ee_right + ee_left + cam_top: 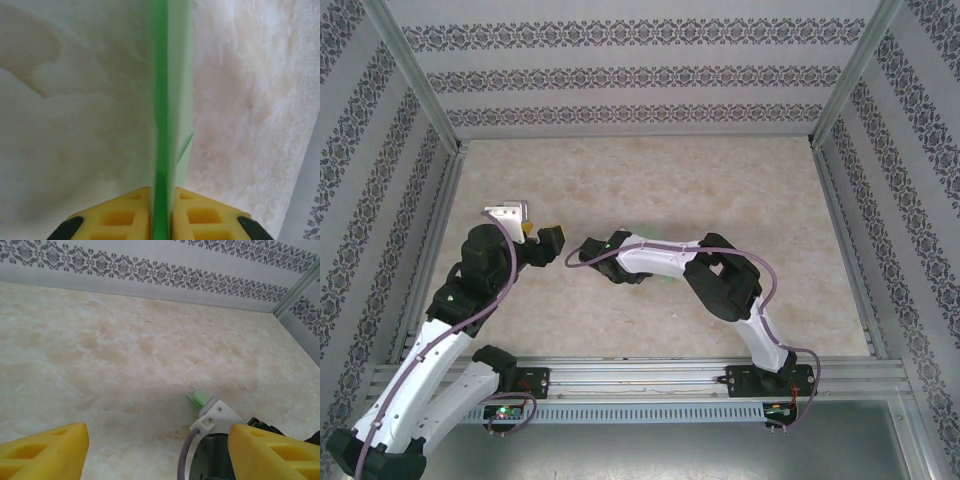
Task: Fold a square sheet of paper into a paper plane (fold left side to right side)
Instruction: Turn over the paper at the center of the table.
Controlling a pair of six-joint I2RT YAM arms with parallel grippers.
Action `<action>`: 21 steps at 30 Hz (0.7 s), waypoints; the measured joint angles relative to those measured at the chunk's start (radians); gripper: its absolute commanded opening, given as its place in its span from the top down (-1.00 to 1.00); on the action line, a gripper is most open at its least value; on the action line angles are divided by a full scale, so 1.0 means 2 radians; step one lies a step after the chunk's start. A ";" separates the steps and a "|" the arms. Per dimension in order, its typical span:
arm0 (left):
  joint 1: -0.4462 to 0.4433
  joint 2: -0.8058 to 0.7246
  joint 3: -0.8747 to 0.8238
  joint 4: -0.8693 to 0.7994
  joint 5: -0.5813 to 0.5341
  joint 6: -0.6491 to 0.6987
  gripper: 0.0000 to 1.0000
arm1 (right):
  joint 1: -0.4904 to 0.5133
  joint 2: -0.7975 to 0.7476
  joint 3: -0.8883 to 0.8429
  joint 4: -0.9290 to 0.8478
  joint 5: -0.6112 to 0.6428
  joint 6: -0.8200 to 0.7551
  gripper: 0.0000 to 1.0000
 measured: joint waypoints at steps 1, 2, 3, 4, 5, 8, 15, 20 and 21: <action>0.000 0.003 0.000 0.000 0.003 -0.001 -0.47 | 0.000 0.000 0.001 -0.001 -0.006 0.001 0.43; 0.000 0.008 0.000 0.000 0.005 -0.001 -0.48 | 0.000 0.000 0.001 0.000 -0.014 0.001 0.36; 0.000 0.013 0.000 0.000 0.009 -0.002 -0.48 | 0.000 -0.001 0.002 0.001 -0.023 0.002 0.31; 0.000 0.018 0.000 0.000 0.013 -0.003 -0.48 | 0.000 -0.002 0.002 0.002 -0.032 0.003 0.27; 0.000 0.023 0.000 0.000 0.017 -0.005 -0.49 | 0.000 -0.004 0.001 0.003 -0.042 0.003 0.21; 0.000 0.037 0.000 0.002 0.031 -0.010 -0.53 | -0.004 -0.019 -0.002 0.009 -0.067 0.008 0.04; 0.000 0.074 0.000 0.025 0.069 -0.034 -0.60 | -0.023 -0.122 -0.048 0.036 -0.123 0.014 -0.43; 0.000 0.126 0.000 0.044 0.105 -0.068 -0.60 | -0.047 -0.219 -0.115 0.078 -0.156 0.024 -0.63; 0.000 0.138 0.000 0.046 0.111 -0.078 -0.60 | -0.053 -0.238 -0.131 0.088 -0.162 0.025 -0.66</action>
